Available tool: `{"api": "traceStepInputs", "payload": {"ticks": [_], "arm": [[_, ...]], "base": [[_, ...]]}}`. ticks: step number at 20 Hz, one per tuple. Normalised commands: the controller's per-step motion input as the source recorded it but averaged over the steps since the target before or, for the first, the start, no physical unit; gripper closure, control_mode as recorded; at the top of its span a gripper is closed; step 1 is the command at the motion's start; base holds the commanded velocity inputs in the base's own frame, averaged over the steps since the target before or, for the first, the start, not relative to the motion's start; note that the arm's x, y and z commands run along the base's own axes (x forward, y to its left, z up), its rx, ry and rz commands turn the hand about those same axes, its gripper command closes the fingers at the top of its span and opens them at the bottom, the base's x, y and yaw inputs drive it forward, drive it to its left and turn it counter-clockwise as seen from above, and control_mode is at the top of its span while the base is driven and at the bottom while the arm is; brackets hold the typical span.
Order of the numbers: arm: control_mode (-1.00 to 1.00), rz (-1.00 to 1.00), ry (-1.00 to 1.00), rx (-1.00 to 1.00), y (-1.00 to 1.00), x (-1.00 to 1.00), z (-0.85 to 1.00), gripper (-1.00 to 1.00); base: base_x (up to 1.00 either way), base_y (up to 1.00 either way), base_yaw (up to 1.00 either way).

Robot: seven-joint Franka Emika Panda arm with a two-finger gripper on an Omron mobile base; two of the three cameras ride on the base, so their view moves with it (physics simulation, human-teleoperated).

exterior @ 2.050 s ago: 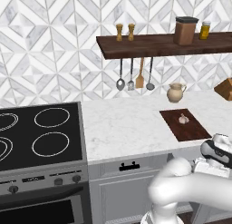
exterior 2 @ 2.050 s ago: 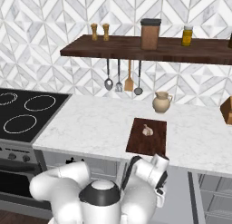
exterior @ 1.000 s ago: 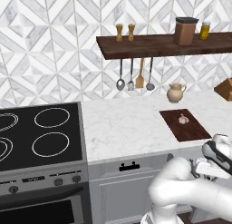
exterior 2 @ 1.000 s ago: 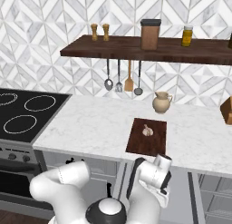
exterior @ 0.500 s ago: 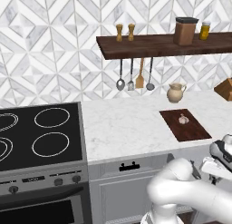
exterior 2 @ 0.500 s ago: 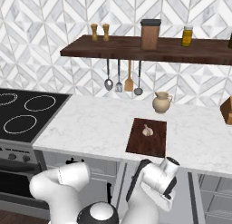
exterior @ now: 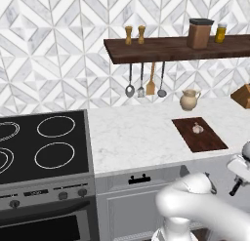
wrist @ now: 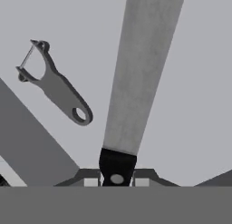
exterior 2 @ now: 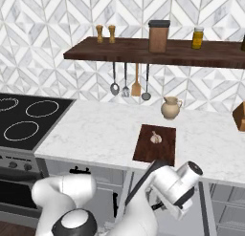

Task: Place the appropriate cutting tool for cutting the garlic skin on the cutting board.

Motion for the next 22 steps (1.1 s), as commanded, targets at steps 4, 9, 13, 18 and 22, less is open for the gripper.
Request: {"api": "traceStepInputs", "payload": {"ticks": [4,9,13,18,22], "arm": [[-1.00,-0.47,-0.01,0.00,0.00,-0.33,0.67,1.00],[-1.00,-0.39,-0.13,0.00,0.06,-0.17,0.85,1.00],[-1.00,-0.31,-0.16,0.00,0.31,0.00,0.89,1.00],[-1.00,-0.25,-0.03,0.00,0.67,0.36,0.63,1.00],[-1.00,-0.04,0.06,0.00,0.32,0.76,0.35,1.00]], "base": [[0.00,0.00,0.00],[0.00,0.00,0.00],[0.00,0.00,0.00],[0.00,0.00,0.00],[0.00,0.00,0.00]]}}
